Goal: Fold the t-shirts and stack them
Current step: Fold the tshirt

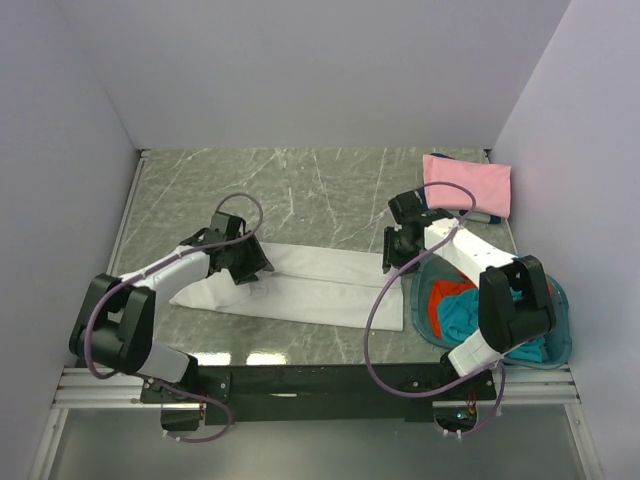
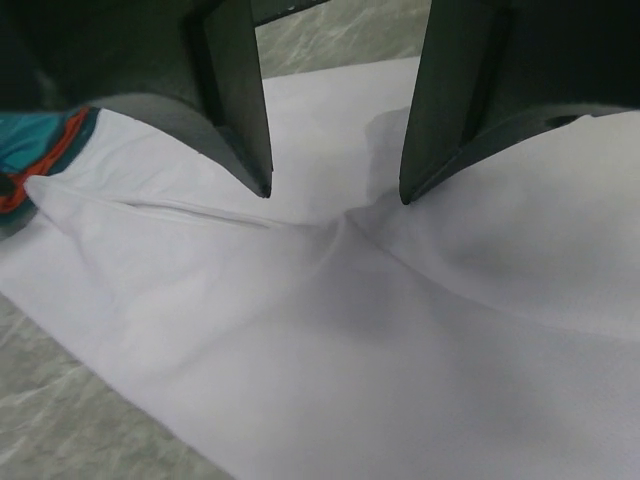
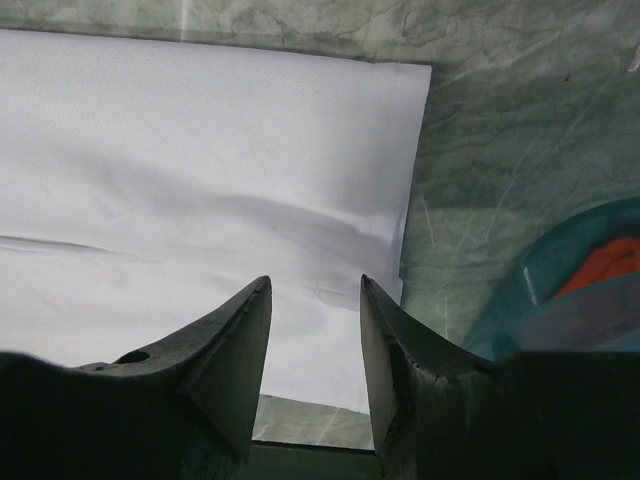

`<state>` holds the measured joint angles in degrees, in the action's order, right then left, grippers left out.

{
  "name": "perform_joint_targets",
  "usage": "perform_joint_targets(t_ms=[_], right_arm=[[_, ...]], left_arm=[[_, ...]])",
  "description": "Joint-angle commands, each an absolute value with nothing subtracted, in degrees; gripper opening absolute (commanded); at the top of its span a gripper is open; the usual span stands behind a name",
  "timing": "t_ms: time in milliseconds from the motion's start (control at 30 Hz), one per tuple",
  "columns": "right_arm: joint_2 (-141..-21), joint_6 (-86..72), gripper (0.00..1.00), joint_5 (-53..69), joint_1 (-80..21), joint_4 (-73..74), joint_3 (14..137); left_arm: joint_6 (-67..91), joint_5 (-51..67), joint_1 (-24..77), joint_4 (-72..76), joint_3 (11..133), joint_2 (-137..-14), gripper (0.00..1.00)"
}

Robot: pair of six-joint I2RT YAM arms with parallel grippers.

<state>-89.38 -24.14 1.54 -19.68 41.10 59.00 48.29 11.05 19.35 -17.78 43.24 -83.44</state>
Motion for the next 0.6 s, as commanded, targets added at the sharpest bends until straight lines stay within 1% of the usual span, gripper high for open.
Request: perform_joint_targets(t_ms=[0, 33, 233, 367, 567], right_arm=[[-86.3, -23.1, 0.48, 0.4, -20.6, 41.7, 62.9], [-86.2, -22.9, 0.48, 0.4, -20.6, 42.1, 63.4], [-88.2, -21.1, 0.49, 1.4, -21.1, 41.4, 66.2], [-91.6, -19.6, 0.48, 4.2, -21.2, 39.6, 67.4], [-97.5, -18.1, 0.48, 8.5, -21.4, 37.7, 68.0]], left_arm=[[49.1, 8.8, 19.7, -20.2, 47.5, -78.4, 0.6], [49.5, 8.4, 19.7, -21.0, 47.9, -77.8, 0.62], [53.2, 0.6, 19.5, -25.8, 49.6, -74.4, 0.69], [55.2, 0.2, 18.1, -25.3, 47.0, -73.5, 0.74], [54.5, -3.6, 16.2, -25.4, 42.5, -75.1, 0.77]])
